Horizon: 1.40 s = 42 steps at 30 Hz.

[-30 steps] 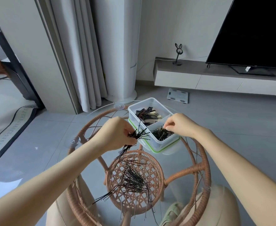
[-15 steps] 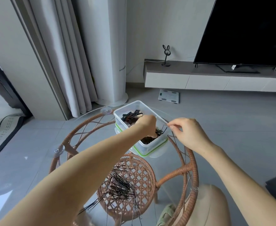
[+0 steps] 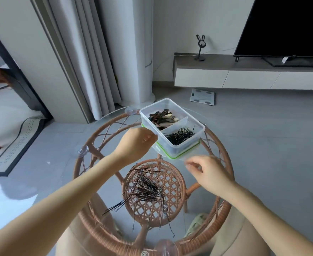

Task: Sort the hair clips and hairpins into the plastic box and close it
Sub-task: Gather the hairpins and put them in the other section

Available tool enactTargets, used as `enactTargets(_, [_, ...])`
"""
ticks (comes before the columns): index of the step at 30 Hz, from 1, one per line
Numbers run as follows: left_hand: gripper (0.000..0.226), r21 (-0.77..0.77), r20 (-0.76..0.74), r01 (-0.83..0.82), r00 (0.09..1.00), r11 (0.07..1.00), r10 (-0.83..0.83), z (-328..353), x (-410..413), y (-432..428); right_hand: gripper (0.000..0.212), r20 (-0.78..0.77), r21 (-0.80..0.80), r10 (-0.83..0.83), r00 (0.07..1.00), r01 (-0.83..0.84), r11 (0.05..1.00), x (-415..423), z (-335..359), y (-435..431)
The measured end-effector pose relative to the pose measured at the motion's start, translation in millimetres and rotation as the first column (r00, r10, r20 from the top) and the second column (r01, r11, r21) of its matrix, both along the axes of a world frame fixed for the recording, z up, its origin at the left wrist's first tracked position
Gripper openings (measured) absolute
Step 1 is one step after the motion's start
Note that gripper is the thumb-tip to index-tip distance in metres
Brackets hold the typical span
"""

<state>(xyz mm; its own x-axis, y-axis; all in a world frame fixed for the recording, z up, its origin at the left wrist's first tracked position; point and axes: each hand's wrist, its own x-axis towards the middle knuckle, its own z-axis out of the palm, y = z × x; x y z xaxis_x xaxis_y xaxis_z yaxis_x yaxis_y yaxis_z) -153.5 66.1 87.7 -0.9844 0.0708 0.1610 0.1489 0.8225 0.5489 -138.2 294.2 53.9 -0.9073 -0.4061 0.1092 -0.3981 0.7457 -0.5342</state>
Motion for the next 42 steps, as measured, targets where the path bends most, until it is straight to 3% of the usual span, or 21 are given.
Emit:
enactTargets(3, [0.035, -0.146, 0.048, -0.022, 0.998, 0.989, 0.029, -49, 33, -26, 0.034, 0.111, 0.105, -0.037, 0.993, 0.025, 0.994, 10, -29, -25])
enactTargets(7, [0.045, -0.142, 0.124, 0.026, 0.992, 0.990, -0.008, -94, 56, -31, 0.037, 0.008, 0.159, -0.088, 0.996, 0.086, 0.983, 12, -42, -68])
enactTargets(13, [0.043, 0.182, 0.092, 0.041, 0.994, 0.982, -0.059, -95, 85, -14, 0.021, -0.018, 0.132, 0.016, 1.000, -0.013, 0.991, 37, -47, -96])
enactTargets(18, [0.035, 0.472, 0.250, -0.040, 0.964, 0.881, -0.091, -76, 113, -14, 0.025, 0.068, -0.018, 0.131, 0.989, -0.130, 0.991, 60, -32, -71])
enactTargets(20, [0.031, 0.301, 0.173, -0.143, 0.981, 0.943, 0.093, -70, 119, -23, 0.028, 0.101, -0.028, 0.054, 0.993, -0.051, 0.998, 66, -23, -48])
enactTargets(22, [0.031, -0.043, 0.061, -0.289, 0.955, 0.956, 0.292, -67, 128, -32, 0.030, 0.183, 0.030, -0.071, 0.981, 0.066, 0.997, 73, -19, -22])
enactTargets(25, [0.040, -0.256, 0.203, -0.312, 0.908, 0.915, 0.366, -71, 145, -32, 0.035, 0.464, 0.029, -0.170, 0.870, 0.177, 0.984, 93, -19, -7])
enactTargets(27, [0.038, -0.248, 0.258, -0.263, 0.910, 0.932, 0.326, -73, 150, -25, 0.040, 0.586, -0.064, -0.152, 0.796, 0.232, 0.971, 104, -21, -15])
enactTargets(30, [0.032, -0.120, 0.249, -0.242, 0.932, 0.963, 0.265, -74, 146, -11, 0.044, 0.631, -0.177, -0.100, 0.769, 0.268, 0.947, 108, -23, -39])
enactTargets(33, [0.037, -0.016, 0.257, -0.253, 0.934, 0.967, 0.249, -69, 137, -1, 0.043, 0.740, -0.333, -0.055, 0.670, 0.435, 0.836, 102, -24, -65])
enactTargets(36, [0.039, -0.013, 0.243, -0.275, 0.932, 0.961, 0.270, -63, 134, -6, 0.042, 0.798, -0.423, 0.033, 0.601, 0.522, 0.741, 95, -21, -72])
enactTargets(37, [0.041, -0.052, 0.214, -0.287, 0.932, 0.957, 0.291, -62, 136, -10, 0.042, 0.780, -0.430, 0.027, 0.626, 0.504, 0.749, 93, -20, -68])
enactTargets(39, [0.056, -0.173, 0.153, -0.300, 0.933, 0.938, 0.326, -63, 142, -16, 0.042, 0.649, -0.351, -0.077, 0.757, 0.388, 0.852, 86, -21, -55])
enactTargets(42, [0.091, -0.301, 0.206, -0.222, 0.934, 0.928, 0.290, -66, 151, -13, 0.064, 0.325, 0.014, -0.132, 0.937, 0.135, 0.991, 69, -23, -38])
